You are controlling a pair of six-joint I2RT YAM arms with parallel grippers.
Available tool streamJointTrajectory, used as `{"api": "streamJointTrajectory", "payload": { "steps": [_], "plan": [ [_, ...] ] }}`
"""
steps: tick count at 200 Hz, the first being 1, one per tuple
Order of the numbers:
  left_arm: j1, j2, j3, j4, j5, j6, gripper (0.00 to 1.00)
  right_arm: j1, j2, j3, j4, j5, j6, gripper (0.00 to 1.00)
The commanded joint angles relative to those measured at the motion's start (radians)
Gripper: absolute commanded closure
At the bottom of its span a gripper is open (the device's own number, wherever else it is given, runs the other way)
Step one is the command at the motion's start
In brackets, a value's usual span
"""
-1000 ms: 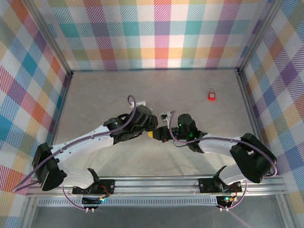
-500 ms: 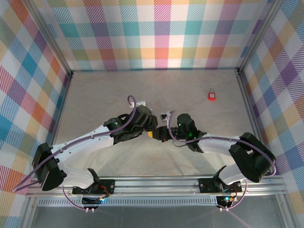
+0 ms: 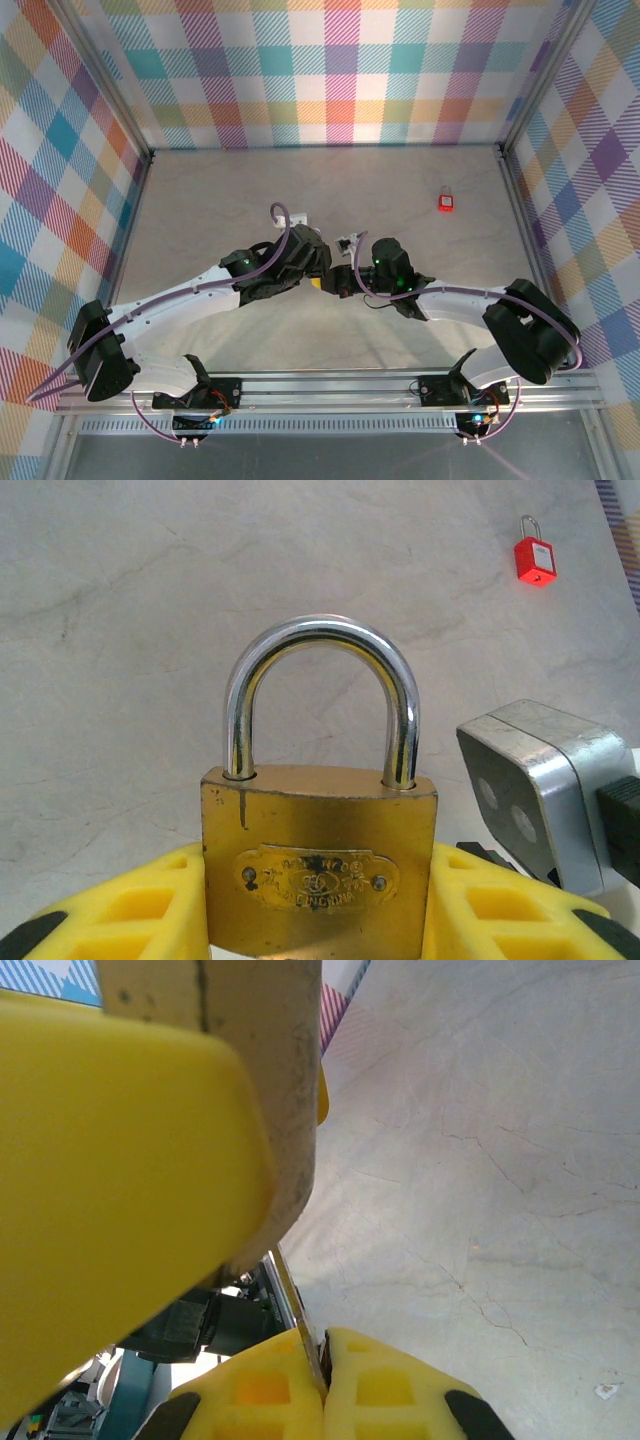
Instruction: Unlock with the key
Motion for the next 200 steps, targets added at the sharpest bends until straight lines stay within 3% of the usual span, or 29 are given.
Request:
{"api": "streamJointTrajectory", "payload": {
  "steps": [1,94,200],
  "plan": [
    [-0.026,-0.017,-0.013,-0.002,-0.024,0.016,1.0,-0.022,-0.028,0.013,0.007,0.041,0.011,1.0],
    [-0.055,0.006,-0.038,0.002,-0.055,-0.018,1.0,-0.061,-0.057,-0.006,0.025,0.053,0.053,1.0],
    [-0.034,0.015,-0.037,0.067,0.089,-0.165,1.0,-0.075,-0.1,-0.038,0.078,0.115,0.088,1.0]
  ]
}}
